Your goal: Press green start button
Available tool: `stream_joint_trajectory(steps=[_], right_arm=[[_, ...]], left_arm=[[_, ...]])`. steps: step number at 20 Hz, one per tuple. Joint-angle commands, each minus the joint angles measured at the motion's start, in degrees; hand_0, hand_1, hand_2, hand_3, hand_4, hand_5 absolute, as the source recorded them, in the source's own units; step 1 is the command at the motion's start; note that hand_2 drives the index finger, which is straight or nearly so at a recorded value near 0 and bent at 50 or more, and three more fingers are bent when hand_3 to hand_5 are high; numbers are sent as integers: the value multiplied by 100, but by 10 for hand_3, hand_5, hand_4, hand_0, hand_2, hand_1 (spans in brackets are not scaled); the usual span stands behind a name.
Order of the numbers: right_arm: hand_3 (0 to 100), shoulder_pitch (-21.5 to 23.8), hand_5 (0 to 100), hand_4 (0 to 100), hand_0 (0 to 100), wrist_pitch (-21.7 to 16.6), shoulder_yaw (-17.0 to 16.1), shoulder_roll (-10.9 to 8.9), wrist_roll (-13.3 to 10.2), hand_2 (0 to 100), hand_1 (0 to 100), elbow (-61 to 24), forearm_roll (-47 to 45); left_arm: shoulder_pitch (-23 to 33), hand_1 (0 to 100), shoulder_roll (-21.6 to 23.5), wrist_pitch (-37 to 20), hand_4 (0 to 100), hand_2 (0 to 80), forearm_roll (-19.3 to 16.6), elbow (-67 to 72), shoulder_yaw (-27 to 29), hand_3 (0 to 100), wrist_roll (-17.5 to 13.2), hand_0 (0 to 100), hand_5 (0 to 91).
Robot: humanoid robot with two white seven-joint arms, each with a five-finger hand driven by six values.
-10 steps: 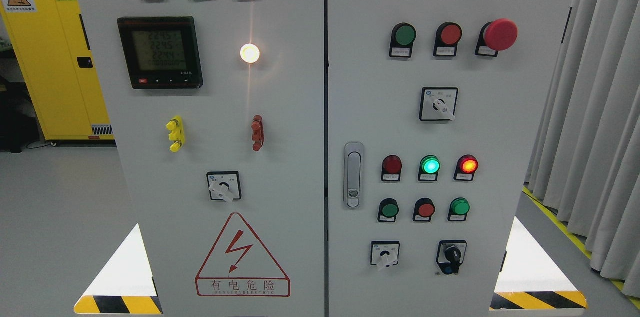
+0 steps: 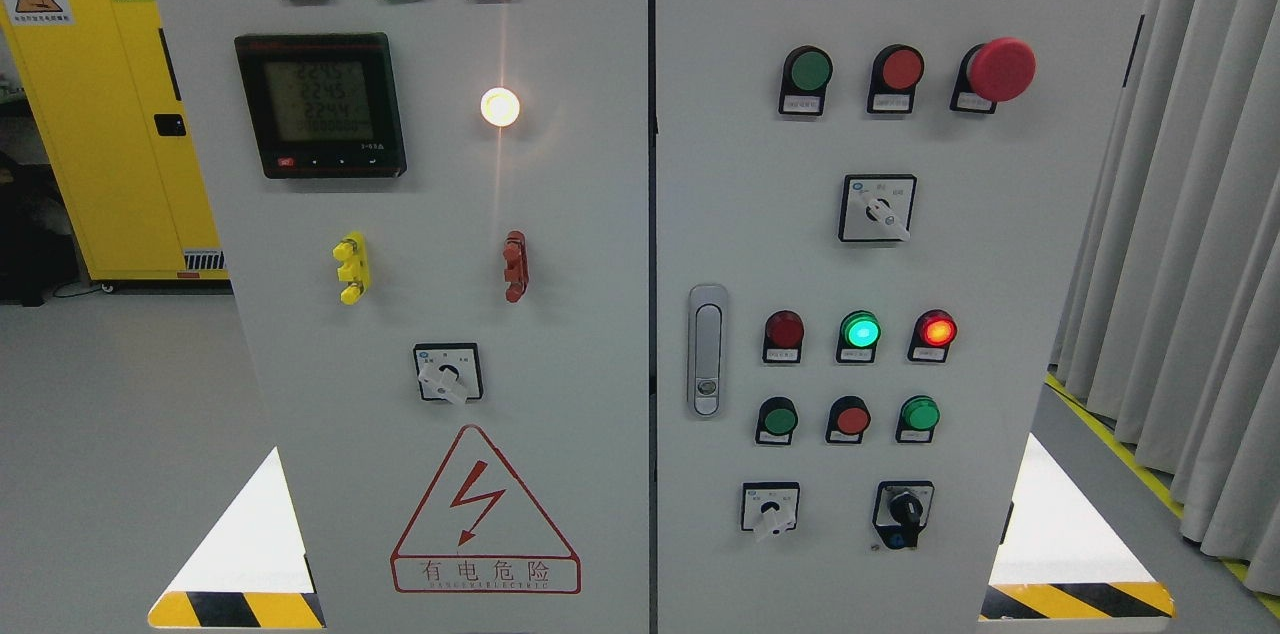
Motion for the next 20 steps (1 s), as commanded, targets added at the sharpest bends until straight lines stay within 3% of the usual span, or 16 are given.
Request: stream_joint_trajectory(steps=[1,4,10,14,18,20], right_arm=[[0,115,0,0,231,-377,185,17,-1,0,247,-49,75],[0,-113,0,0,228,-413,475,43,-18,0,258,-302,75],[0,-176,0,0,207,-404,573,175,17,0,319,-1540,609],[0,-62,0,0,206,-439,818,193,52,0,333,-2726,1629],[0,166,0,0,216,-589,1152,175,368,0,355,-4044,1754],[0,281,0,0,223,-597,1231,123,360,0,362,-4686,1772]], left_arm=[[-79,556,89,1,0,0,0,-141,-8,0,3,120,0],[-79,556,63,1,0,0,0,-149,-8,0,3,120,0],[-79,556,-51,1,0,0,0,-141,9,0,3,120,0],[-79,556,-192,1,0,0,0,-149,9,0,3,120,0],[-79,556,-350,1,0,0,0,-149,9,0,3,120,0],[-79,556,-429,1,0,0,0,-149,9,0,3,120,0]])
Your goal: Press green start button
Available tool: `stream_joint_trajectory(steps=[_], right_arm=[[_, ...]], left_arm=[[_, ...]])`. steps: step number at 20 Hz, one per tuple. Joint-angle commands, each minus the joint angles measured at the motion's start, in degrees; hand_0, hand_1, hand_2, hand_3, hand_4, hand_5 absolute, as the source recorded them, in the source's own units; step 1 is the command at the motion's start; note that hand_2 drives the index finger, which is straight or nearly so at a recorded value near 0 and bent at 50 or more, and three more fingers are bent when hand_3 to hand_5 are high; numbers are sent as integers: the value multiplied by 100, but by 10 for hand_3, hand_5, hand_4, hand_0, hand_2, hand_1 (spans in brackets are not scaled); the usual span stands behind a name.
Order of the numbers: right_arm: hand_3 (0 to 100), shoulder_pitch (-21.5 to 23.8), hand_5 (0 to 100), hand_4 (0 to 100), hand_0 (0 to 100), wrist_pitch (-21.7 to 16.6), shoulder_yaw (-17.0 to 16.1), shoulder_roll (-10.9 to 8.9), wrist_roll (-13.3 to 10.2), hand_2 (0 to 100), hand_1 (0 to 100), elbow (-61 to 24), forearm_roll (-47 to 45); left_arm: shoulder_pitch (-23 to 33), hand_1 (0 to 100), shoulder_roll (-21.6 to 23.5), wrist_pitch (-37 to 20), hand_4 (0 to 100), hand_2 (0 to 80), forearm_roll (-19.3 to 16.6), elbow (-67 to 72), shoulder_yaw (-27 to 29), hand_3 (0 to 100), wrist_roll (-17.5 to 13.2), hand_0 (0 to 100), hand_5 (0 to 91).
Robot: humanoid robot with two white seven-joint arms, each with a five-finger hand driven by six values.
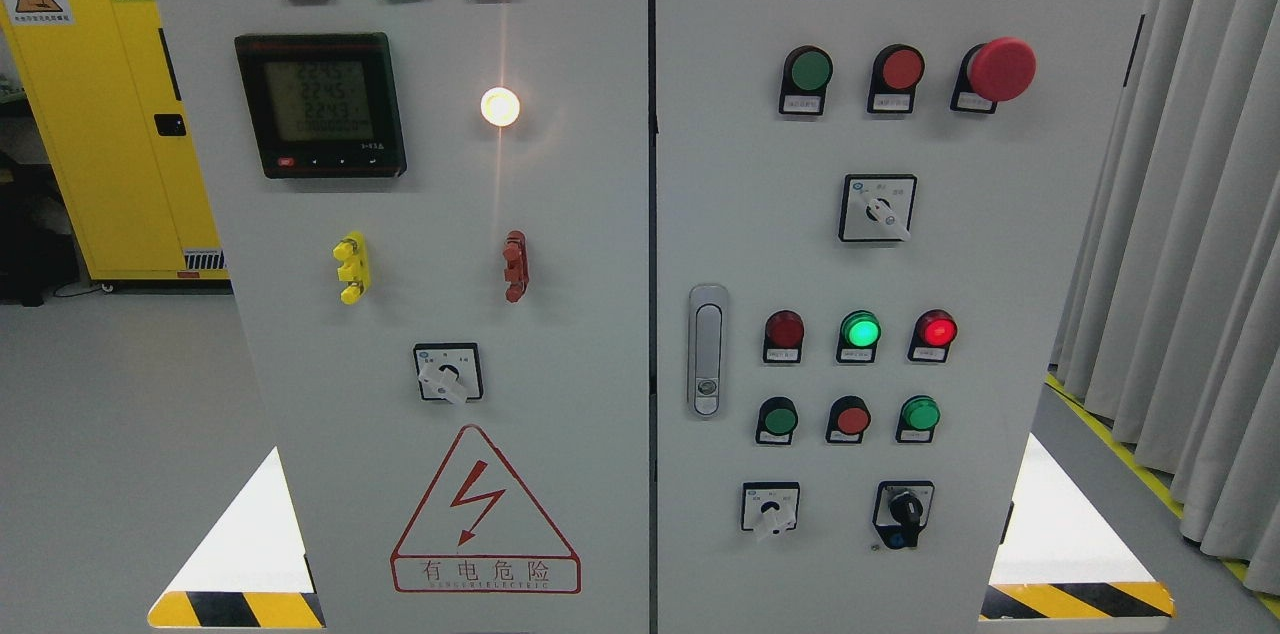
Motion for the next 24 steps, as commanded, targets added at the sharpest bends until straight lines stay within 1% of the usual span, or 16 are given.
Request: stream_joint_trajectory(steps=[1,2,3,6,7,9,10,11,12,13,17,20,22,24], right_arm=[[0,266,0,0,225,-58,623,-37,77,0,364,-2835,391],[0,328,0,0,227,-119,720,-90,42,0,367,-3151,469],[0,398,0,0,227,-207,747,-99,25,0,368,-3441,557],[0,679,0,0,228,-479,703,-99,-37,0,372,-4381,1241],[57,776,0,72,226,-663,694,-99,-211,0,384,-4654,1539],[137,864,13,148,220,-1093,694,-108,-904,0,405,-5112,2032],[182,891,52,184,219,-1209,703,-117,-1151,0,416,-5358,2200],[182,952,52,184,219,-1236,703,-169,-1258,0,416,-5673,2332],[219,1022,89,219,219,-1236,703,-274,-1259,0,426,-6016,2420],[303,1058,176,312,226,-1236,703,-388,-1259,0,451,-6315,2482],[346,1128,222,357,251,-1236,633,-599,-1268,0,477,-7230,2693],[382,1199,252,392,272,-1297,492,-626,-1250,0,504,-7732,2852],[456,1190,294,453,281,-1376,466,-626,-1241,0,518,-7961,2861],[559,1146,386,544,287,-1377,413,-635,-1198,0,529,-8233,2861]], left_arm=[[-79,556,-309,1,0,0,-8,-149,-5,0,3,120,0],[-79,556,-336,1,0,0,-8,-149,-5,0,3,120,0],[-79,556,-353,1,0,0,0,-149,-5,0,3,120,0],[-79,556,-424,1,0,0,-8,-149,-5,0,3,120,0],[-79,556,-433,1,0,0,-8,-158,-13,0,3,120,0],[-79,556,-450,1,0,0,-17,-158,-22,0,3,120,0],[-79,556,-459,1,0,0,-17,-158,-22,0,3,120,0],[-79,556,-450,1,0,0,-17,-158,-22,0,3,120,0],[-79,556,-450,1,0,0,-17,-158,-22,0,3,120,0],[-79,556,-459,1,0,0,-17,-158,-22,0,3,120,0],[-79,556,-450,1,0,0,-17,-158,-22,0,3,120,0],[-79,556,-450,1,0,0,-17,-158,-22,0,3,120,0],[-79,556,-450,1,0,0,-17,-158,-22,0,3,120,0],[-79,556,-450,1,0,0,-17,-158,-22,0,3,120,0]])
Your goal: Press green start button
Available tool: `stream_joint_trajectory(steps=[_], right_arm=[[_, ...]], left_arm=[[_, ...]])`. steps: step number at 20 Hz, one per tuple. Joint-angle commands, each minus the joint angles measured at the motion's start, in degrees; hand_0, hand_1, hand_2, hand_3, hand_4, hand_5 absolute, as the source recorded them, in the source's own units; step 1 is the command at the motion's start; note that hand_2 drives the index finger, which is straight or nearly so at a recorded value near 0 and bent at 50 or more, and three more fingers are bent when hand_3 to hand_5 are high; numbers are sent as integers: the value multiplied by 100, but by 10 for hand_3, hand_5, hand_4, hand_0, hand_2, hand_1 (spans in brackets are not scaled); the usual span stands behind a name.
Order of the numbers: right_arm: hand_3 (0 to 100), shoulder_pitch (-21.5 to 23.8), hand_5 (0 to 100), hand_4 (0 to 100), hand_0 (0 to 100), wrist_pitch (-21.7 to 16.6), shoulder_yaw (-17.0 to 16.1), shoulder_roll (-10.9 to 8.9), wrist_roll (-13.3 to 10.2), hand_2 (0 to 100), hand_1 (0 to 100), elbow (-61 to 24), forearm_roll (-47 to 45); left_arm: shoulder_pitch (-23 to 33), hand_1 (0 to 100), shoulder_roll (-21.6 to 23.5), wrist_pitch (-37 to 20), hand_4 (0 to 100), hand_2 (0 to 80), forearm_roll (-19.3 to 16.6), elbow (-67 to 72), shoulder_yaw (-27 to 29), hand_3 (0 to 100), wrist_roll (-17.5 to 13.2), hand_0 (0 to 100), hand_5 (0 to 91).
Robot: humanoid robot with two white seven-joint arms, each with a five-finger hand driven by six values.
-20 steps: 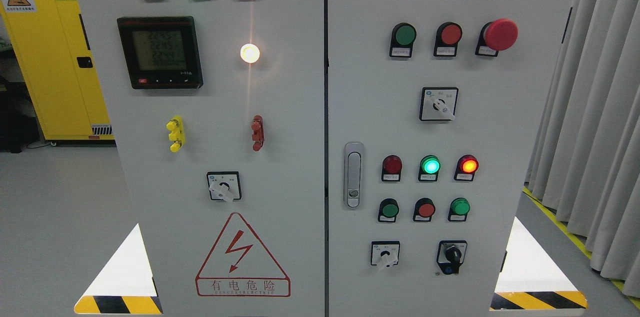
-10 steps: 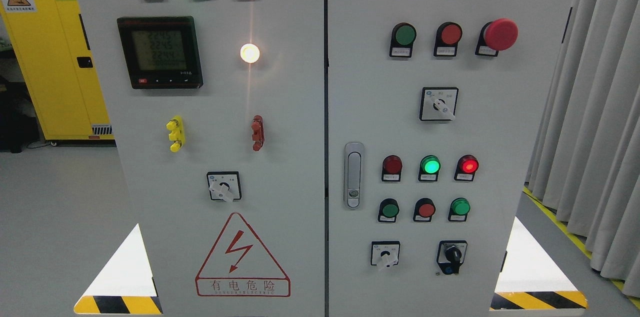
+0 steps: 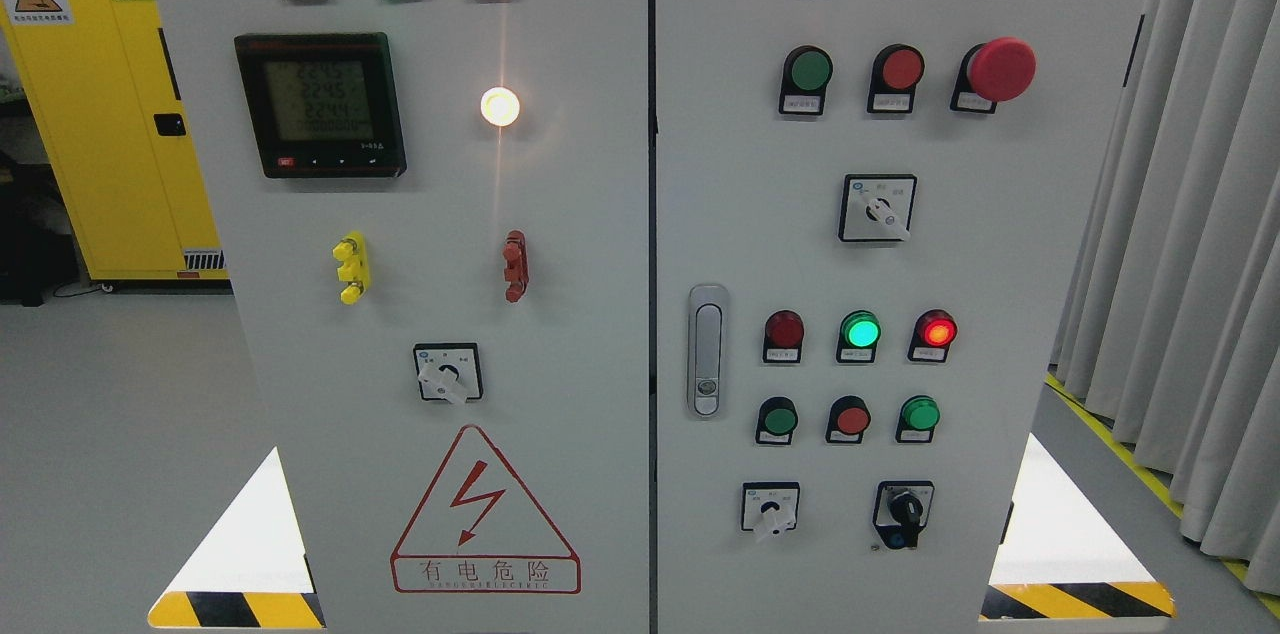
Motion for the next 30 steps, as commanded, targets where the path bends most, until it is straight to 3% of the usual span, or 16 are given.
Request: stream_joint_trajectory(steps=[1,7,12,15,18,30], right_arm=[[631,7,455,608,290,-38,-136,-231,85,0,532,-2331,208],[763,-659,649,761,294,-38,-172,-239,244,0,563,-2631,568],[765,-1266,721,793,292,-29,-154,-239,244,0,599,-2605,771],[763,-1460,728,796,295,-20,-119,-239,305,0,603,-2517,780],[760,-1653,733,798,301,-11,-23,-222,560,0,606,-2298,797],[719,-2392,694,766,305,24,162,-187,560,0,604,-1585,885]], left_arm=[[-79,556,-60,1,0,0,-1,-158,-5,0,3,120,0],[-79,556,-60,1,0,0,-1,-158,-5,0,3,120,0],[-79,556,-60,1,0,0,-1,-158,-5,0,3,120,0],[-79,556,-69,1,0,0,-1,-158,-5,0,3,120,0],[-79,556,-60,1,0,0,-1,-158,-5,0,3,120,0],[-79,556,-69,1,0,0,-1,-158,-5,0,3,120,0]])
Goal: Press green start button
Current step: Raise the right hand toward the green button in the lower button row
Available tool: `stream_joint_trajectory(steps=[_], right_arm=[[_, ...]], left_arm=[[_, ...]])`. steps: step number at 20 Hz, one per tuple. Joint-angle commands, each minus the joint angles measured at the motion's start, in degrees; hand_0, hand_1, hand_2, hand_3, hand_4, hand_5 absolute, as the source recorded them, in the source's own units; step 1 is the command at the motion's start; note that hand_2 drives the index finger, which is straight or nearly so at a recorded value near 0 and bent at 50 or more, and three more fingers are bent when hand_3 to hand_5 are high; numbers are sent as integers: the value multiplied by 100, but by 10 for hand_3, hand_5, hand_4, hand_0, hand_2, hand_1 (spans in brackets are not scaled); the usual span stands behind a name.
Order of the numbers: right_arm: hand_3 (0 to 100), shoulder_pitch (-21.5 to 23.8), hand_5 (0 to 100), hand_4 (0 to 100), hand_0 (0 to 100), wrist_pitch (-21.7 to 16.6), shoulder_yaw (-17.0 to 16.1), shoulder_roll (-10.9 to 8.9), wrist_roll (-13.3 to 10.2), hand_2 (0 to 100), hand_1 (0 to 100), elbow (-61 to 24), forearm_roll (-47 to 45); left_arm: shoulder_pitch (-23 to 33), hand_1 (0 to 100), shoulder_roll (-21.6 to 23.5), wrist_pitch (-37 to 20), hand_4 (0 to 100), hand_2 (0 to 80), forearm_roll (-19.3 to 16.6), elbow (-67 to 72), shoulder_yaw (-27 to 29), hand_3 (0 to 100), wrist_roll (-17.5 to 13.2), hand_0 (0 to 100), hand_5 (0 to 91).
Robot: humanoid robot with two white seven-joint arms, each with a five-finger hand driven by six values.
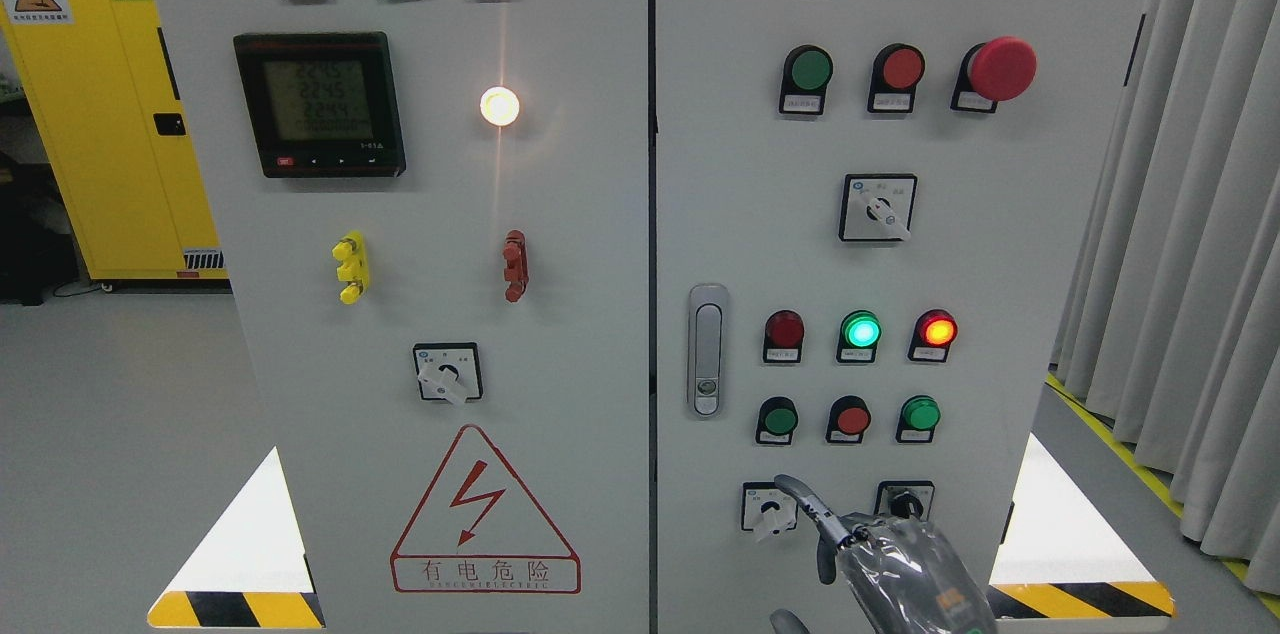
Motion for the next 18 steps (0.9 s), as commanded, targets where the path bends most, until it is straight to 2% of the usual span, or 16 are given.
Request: stream_joint_trajectory(steps=[1,18], right_arm=[[718,-355,694,765,305,23,137,7,-6,0,604,320,30],[703,-671,687,749,303,49,49,15,29,0,602,786,-22]], left_arm=[[-79,556,-1,2,0,0,0,-158,-1,0,4,120,0],[-79,556,-10,2,0,0,0,-158,-1,0,4,120,0]])
